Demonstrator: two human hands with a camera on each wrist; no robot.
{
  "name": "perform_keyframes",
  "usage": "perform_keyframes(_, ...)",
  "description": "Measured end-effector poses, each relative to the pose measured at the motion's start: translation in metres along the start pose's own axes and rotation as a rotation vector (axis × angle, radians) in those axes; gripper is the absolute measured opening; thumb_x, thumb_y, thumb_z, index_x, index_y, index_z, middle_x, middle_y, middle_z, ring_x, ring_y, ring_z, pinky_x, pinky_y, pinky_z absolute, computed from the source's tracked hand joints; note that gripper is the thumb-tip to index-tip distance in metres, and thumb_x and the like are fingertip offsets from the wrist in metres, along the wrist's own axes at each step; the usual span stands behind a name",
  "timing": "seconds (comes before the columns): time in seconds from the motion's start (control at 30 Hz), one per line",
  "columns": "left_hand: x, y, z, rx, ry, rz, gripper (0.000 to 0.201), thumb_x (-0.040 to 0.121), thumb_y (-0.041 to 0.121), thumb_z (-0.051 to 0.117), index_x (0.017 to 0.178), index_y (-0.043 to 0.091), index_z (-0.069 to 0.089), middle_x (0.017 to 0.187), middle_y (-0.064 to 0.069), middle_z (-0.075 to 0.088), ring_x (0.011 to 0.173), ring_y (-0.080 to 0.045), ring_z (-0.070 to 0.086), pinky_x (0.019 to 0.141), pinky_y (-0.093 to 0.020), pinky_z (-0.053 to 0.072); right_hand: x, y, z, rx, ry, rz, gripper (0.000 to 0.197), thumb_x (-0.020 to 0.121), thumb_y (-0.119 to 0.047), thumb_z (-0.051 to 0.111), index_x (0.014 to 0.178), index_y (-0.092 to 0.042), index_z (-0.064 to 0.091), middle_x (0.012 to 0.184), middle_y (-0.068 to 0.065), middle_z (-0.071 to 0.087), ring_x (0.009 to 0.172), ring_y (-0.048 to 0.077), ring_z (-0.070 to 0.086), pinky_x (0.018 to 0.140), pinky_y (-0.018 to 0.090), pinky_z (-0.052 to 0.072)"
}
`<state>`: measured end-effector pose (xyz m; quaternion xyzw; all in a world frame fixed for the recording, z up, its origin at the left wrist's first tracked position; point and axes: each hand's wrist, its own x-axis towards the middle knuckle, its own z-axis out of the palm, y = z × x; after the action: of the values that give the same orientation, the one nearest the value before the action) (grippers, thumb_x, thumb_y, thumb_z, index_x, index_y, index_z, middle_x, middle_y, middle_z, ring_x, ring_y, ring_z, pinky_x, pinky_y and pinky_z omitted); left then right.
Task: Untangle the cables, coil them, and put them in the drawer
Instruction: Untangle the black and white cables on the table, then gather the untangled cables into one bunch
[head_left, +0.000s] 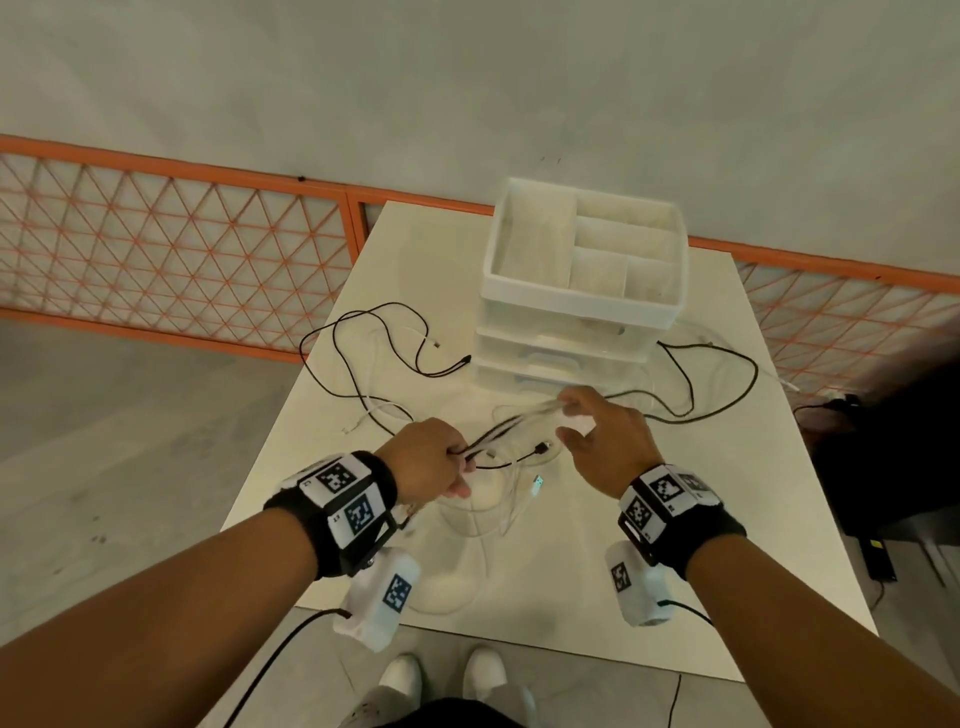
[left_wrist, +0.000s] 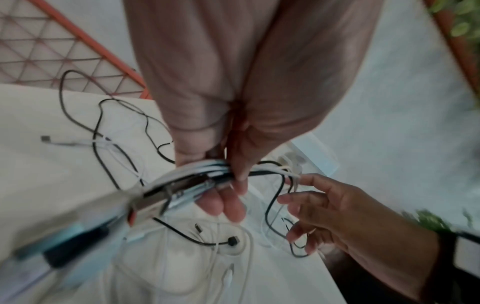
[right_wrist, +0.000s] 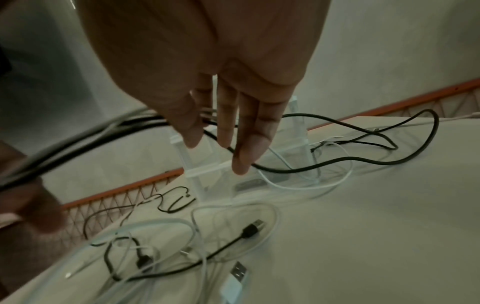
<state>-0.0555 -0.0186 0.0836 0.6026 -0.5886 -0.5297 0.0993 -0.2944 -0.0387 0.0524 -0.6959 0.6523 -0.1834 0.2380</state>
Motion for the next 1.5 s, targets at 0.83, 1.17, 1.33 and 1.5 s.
perform_keyframes(0.83, -0.009, -0.025, -0.042, -0.038, 0.168, -0.012, 0.025, 0.094, 0.022, 0.062, 0.083, 0.000, 0.064, 0.062, -0.003, 0.048, 0.057, -0.016, 0.041, 0.054, -0.025, 0.035, -0.050, -0.011, 0.058, -0.104, -0.368, -0.177, 0.021, 0.095, -0.007, 0.046, 0.089, -0.027, 0.052, 0.087, -0.009, 0.056, 0.078, 0.023, 0.058, 0.074, 0.036, 0.050)
perform_keyframes(1.17, 0.000, 0.018, -0.048, -0.416, 0.125, 0.090, 0.015, 0.099, 0.008, 0.053, 0.092, 0.000, 0.063, 0.067, -0.005, 0.050, 0.046, -0.007, 0.037, 0.050, -0.023, 0.032, -0.001, -0.062, -0.100, 0.469, 0.252, -0.168, 0.026, 0.101, -0.003, 0.050, 0.105, -0.023, 0.066, 0.079, -0.007, 0.070, 0.069, 0.001, 0.062, 0.067, 0.012, 0.047)
perform_keyframes(1.33, 0.003, 0.050, -0.047, -0.586, 0.039, 0.158, 0.019, 0.102, 0.009, 0.048, 0.087, 0.003, 0.057, 0.081, -0.010, 0.062, 0.060, -0.014, 0.051, 0.057, -0.026, 0.041, -0.006, -0.087, -0.118, 0.569, 0.174, -0.252, 0.030, 0.098, 0.002, 0.054, 0.094, -0.021, 0.073, 0.076, -0.001, 0.068, 0.059, 0.015, 0.061, 0.063, 0.022, 0.049)
perform_keyframes(1.5, 0.001, 0.085, -0.034, -0.677, -0.029, 0.289, 0.016, 0.103, 0.012, 0.045, 0.098, 0.001, 0.055, 0.097, -0.020, 0.071, 0.101, -0.035, 0.069, 0.097, -0.042, 0.050, -0.005, -0.101, -0.087, 0.516, 0.101, -0.170, 0.025, 0.099, -0.005, 0.056, 0.098, -0.022, 0.075, 0.079, -0.009, 0.072, 0.048, 0.013, 0.054, 0.056, 0.033, 0.049)
